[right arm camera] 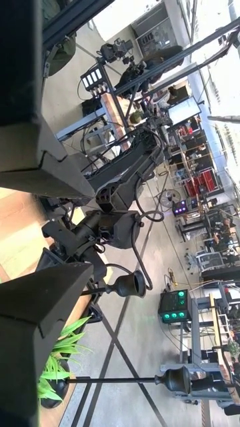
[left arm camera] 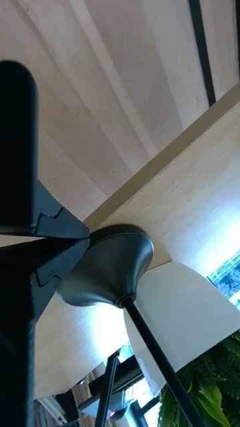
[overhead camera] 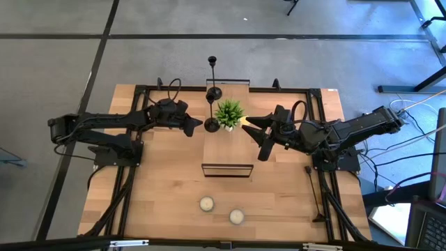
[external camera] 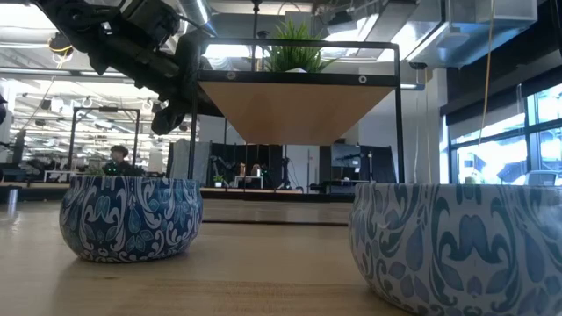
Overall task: Pick & Place candle stick holders
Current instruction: Put the left candle holder on the shelf, then put the left blue scented candle on the shelf
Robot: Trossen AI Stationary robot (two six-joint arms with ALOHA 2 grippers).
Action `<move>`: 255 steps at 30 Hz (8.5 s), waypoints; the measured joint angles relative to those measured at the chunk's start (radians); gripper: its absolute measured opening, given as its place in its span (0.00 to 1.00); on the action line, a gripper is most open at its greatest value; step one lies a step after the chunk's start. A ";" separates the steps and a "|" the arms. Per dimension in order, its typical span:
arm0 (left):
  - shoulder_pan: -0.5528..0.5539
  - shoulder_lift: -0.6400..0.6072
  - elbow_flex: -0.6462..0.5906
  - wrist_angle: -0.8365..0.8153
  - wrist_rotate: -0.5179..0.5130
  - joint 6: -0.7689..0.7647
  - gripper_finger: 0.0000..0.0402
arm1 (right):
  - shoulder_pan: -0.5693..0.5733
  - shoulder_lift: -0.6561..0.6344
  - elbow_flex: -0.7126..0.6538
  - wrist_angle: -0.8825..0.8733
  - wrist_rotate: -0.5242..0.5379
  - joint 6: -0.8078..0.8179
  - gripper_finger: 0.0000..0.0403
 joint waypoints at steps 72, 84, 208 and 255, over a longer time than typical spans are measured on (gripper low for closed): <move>-0.039 0.038 0.001 0.076 0.007 0.001 0.00 | -0.002 0.000 0.000 0.000 0.002 -0.001 0.43; -0.030 -0.083 0.064 -0.015 -0.006 0.082 0.00 | -0.002 0.000 0.000 -0.001 0.000 -0.001 0.43; -0.021 0.088 -0.091 0.316 0.057 -0.406 0.00 | -0.119 0.004 0.000 0.107 -0.062 -0.056 0.43; 0.108 0.046 -0.090 0.269 0.016 -0.388 0.00 | -0.119 0.002 0.000 0.132 -0.107 -0.072 0.43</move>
